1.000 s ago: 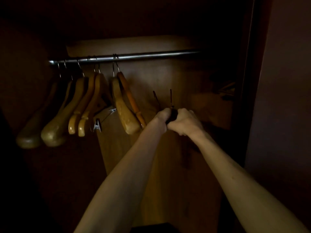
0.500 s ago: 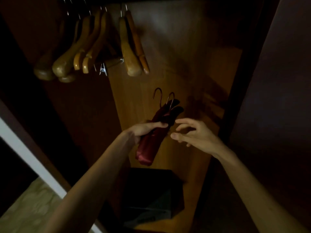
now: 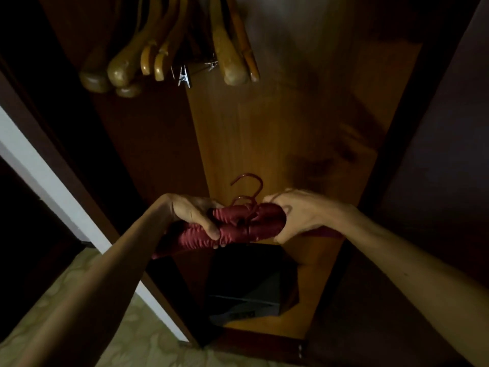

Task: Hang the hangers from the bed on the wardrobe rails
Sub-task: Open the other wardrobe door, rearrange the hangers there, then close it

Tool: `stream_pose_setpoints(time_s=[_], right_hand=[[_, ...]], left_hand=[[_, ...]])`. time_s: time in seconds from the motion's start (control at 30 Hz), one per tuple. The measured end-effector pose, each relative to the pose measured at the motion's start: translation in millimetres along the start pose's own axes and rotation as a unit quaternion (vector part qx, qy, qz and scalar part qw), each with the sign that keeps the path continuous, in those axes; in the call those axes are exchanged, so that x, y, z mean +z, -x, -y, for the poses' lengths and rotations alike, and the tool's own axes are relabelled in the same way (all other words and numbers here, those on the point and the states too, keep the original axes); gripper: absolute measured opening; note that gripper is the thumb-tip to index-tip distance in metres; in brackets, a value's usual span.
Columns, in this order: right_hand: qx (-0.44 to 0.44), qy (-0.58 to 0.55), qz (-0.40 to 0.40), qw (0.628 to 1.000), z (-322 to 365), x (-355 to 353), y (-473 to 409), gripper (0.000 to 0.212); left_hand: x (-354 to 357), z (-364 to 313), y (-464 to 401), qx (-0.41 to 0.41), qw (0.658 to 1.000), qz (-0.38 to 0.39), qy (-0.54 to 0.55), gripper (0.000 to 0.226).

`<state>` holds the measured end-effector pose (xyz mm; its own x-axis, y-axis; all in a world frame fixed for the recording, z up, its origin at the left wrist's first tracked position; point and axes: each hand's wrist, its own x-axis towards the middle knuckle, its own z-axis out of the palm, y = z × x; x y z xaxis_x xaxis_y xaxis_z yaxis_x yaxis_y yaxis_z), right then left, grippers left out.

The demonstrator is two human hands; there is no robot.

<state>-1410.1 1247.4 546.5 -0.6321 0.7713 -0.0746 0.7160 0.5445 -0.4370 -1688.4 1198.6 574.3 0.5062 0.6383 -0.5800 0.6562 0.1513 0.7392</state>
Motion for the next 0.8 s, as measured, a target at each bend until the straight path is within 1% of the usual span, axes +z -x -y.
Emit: stream_pose_setpoints(time_s=[0.07,0.1,0.13,0.17,0.2,0.23,0.27,0.3,0.33,0.37,0.4,0.43,0.47,0.5,0.53,0.57,0.6,0.63,0.73,0.8], right_hand=[[0.027,-0.012,0.038,0.999,7,4,-6,0.078],[0.041,-0.017,0.073,0.996,10,4,-10,0.076],[0.052,-0.019,0.114,0.992,14,5,-14,0.075],[0.054,-0.025,0.14,0.988,17,7,-17,0.072],[0.051,-0.037,0.146,0.987,20,8,-20,0.064],[0.051,-0.057,0.134,0.988,22,11,-22,0.052],[0.058,-0.083,0.112,0.989,25,16,-23,0.042],[0.072,-0.112,0.086,0.987,27,23,-22,0.037],[0.085,-0.142,0.055,0.985,30,31,-21,0.035],[0.104,-0.171,0.016,0.98,34,41,-21,0.033],[0.128,-0.199,-0.028,0.971,38,50,-22,0.031],[0.146,-0.228,-0.07,0.96,44,57,-23,0.027],[0.154,-0.255,-0.108,0.948,50,64,-25,0.022],[0.153,-0.272,-0.136,0.94,56,68,-27,0.019],[0.149,-0.275,-0.154,0.937,62,72,-27,0.017],[0.149,-0.265,-0.162,0.939,67,75,-28,0.013],[0.145,-0.257,-0.164,0.941,71,76,-26,0.009],[0.142,-0.26,-0.155,0.943,74,75,-23,0.012],[0.131,-0.343,-0.085,0.926,73,67,-6,0.039],[0.126,-0.4,-0.047,0.907,67,58,10,0.048]], left_hand=[[-10,-2,8,-0.022,0.997,-0.021,-0.07,0.039],[-16,0,10,-0.027,0.994,-0.035,-0.099,0.039],[-21,5,13,-0.027,0.99,-0.047,-0.128,0.042],[-26,12,14,-0.019,0.985,-0.069,-0.156,0.051],[-30,20,15,-0.011,0.978,-0.105,-0.179,0.06],[-30,26,13,0.0,0.969,-0.156,-0.192,0.066],[-28,33,9,0.022,0.952,-0.231,-0.199,0.066],[-21,40,3,0.054,0.921,-0.331,-0.197,0.061],[-11,45,-4,0.086,0.873,-0.444,-0.184,0.051],[1,51,-14,0.104,0.823,-0.535,-0.159,0.039],[13,54,-22,0.103,0.802,-0.577,-0.119,0.031],[26,54,-29,0.089,0.821,-0.561,-0.056,0.031],[38,51,-36,0.072,0.862,-0.5,0.027,0.038],[49,46,-43,0.058,0.897,-0.426,0.103,0.043],[58,40,-47,0.054,0.914,-0.369,0.156,0.046],[66,34,-50,0.059,0.92,-0.338,0.187,0.046],[70,29,-52,0.064,0.92,-0.328,0.206,0.045],[73,26,-53,0.068,0.915,-0.329,0.223,0.043],[75,19,-50,0.079,0.906,-0.322,0.262,0.036],[76,14,-47,0.1,0.908,-0.296,0.278,0.039]])
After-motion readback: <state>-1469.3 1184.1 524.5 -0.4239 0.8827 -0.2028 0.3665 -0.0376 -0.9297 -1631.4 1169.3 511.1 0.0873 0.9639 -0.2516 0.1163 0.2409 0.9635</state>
